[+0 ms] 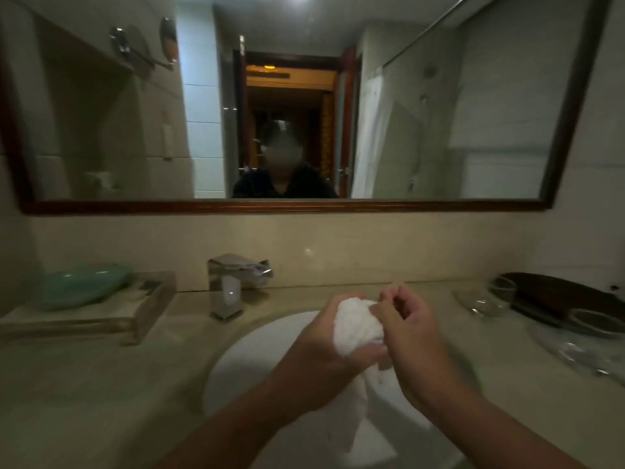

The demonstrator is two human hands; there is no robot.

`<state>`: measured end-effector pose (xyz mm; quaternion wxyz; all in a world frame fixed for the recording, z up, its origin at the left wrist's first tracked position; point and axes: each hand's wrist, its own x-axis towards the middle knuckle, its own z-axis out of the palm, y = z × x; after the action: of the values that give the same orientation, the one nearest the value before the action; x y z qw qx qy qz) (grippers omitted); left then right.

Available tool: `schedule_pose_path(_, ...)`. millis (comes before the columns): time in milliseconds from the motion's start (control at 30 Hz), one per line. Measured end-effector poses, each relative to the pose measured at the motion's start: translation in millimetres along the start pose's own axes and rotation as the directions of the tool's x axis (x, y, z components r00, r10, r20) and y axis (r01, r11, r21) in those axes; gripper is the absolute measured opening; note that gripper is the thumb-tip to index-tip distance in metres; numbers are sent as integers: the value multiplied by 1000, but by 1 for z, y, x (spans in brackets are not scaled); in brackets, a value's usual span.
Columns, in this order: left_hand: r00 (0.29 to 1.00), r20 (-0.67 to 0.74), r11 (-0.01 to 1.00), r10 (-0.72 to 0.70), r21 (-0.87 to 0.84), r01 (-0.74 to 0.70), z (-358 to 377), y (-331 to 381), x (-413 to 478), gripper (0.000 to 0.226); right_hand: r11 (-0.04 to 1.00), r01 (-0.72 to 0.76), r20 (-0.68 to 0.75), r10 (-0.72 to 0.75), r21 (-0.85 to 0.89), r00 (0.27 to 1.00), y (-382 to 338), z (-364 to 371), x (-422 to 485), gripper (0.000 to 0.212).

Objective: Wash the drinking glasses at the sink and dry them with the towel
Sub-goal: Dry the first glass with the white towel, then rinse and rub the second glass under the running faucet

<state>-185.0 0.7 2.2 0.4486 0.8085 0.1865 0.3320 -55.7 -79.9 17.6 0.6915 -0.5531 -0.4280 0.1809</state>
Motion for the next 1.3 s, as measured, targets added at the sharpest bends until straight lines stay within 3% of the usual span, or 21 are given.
schedule_pose_path(100,999,16,999,-51,11,51,66,7,26,61,997,-66,-92,63,-31,994,10,-66,11,24)
schedule_pose_path(167,999,-4,998,-49,26,49,105,8,42,62,988,-151,-121,155,42,980,14,-101,18,21)
schedule_pose_path(267,990,135,981,-52,191,26,160,15,64,76,975,-220,-139,219,9,966,24,-145,27,16)
schedule_pose_path(300,981,181,984,-65,174,33,176,14,69,70,969,-239,-112,231,-60,966,28,-156,29,18)
schedule_pose_path(367,960,172,959,-220,-143,245,199,22,76,51,950,-279,-98,267,-142,959,36,-173,35,20)
schedule_pose_path(433,948,134,935,-289,-174,310,202,34,84,45,932,-299,-205,258,-206,944,46,-187,42,16)
schedule_pose_path(500,911,300,924,-281,-170,341,205,40,101,32,887,-275,-319,157,-370,935,55,-197,49,8)
schedule_pose_path(567,932,229,916,-281,-226,332,208,39,120,15,830,-266,-383,70,-490,921,62,-201,50,8)
schedule_pose_path(633,932,103,923,-348,-135,360,213,30,134,45,776,-284,-406,40,-563,913,68,-201,51,9)
schedule_pose_path(700,976,-51,971,-211,109,215,221,31,142,49,666,-285,-382,0,-689,924,72,-201,55,8)
schedule_pose_path(767,994,-76,959,-85,264,102,231,37,154,49,595,-285,-381,-40,-752,924,75,-202,59,15)
schedule_pose_path(833,995,-34,941,-98,323,103,242,39,176,78,631,-310,-432,-44,-711,901,78,-205,62,18)
schedule_pose_path(933,961,-30,931,-275,241,274,257,30,214,114,744,-358,-514,23,-564,857,82,-204,63,14)
schedule_pose_path(1000,919,-49,910,-391,127,394,263,20,238,123,792,-372,-547,57,-485,835,85,-204,64,15)
schedule_pose_path(1167,913,-75,914,-401,38,405,267,-2,263,117,807,-354,-553,41,-472,832,88,-207,63,18)
schedule_pose_path(1233,920,-30,921,-390,-30,389,269,-5,265,108,802,-362,-560,42,-476,827,88,-206,63,19)
schedule_pose_path(1300,914,54,912,-402,-65,405,271,-2,265,114,803,-365,-562,44,-472,826,90,-206,65,17)
